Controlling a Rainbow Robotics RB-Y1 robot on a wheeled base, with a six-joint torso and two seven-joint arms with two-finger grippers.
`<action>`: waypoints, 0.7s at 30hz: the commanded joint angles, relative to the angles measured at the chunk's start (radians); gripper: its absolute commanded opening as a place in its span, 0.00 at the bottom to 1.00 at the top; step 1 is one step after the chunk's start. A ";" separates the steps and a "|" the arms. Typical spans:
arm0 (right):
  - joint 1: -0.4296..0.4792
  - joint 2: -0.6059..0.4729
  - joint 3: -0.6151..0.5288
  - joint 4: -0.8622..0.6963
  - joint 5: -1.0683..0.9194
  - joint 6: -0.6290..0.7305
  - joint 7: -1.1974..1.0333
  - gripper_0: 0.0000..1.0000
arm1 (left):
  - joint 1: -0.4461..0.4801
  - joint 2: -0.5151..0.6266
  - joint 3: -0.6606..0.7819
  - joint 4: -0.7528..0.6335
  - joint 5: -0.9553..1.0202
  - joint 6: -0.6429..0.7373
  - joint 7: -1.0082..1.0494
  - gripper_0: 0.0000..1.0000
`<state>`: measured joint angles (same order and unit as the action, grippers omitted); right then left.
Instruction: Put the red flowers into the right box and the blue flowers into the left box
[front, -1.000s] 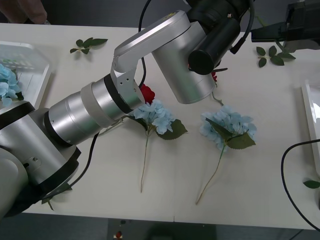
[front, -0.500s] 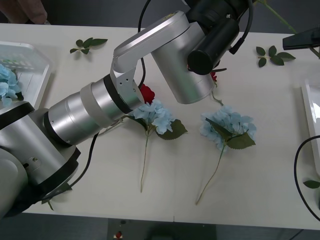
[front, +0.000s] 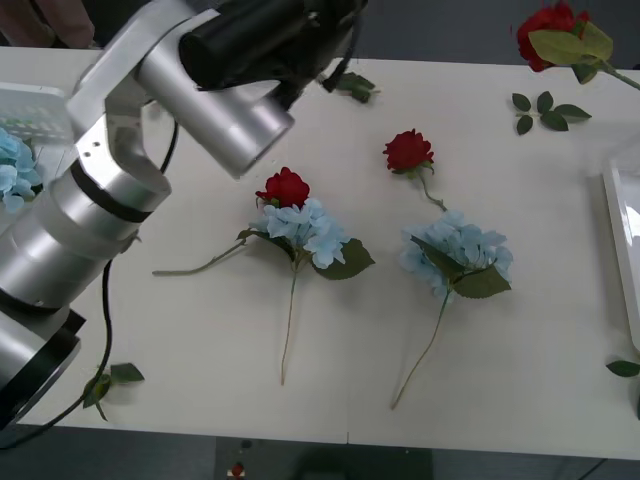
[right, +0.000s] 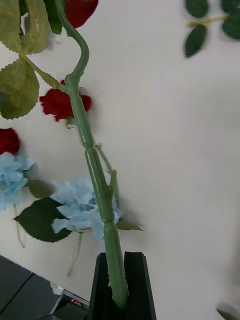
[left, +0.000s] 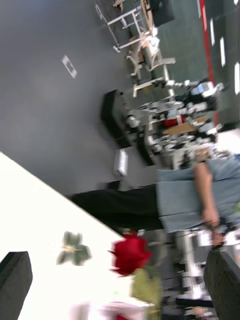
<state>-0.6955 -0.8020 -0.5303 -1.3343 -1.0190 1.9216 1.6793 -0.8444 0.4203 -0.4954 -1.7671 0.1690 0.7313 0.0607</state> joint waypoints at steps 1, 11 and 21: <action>0.024 -0.060 -0.034 -0.028 0.059 -0.002 -0.035 0.00 | 0.091 0.084 0.104 -0.068 0.158 -0.015 -0.254 1.00; 0.152 -0.091 -0.125 -0.098 0.217 -0.002 -0.027 0.00 | 0.271 0.186 0.319 -0.066 0.523 0.059 -0.941 1.00; 0.314 -0.094 -0.146 -0.269 0.362 -0.002 -0.021 0.00 | 0.358 0.164 0.592 -0.064 0.728 0.393 -1.492 1.00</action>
<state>-0.4075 -0.8398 -0.6661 -1.5476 -0.6783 1.9216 1.6793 -0.4799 0.5882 0.0662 -1.8052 0.8713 1.0867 -1.3747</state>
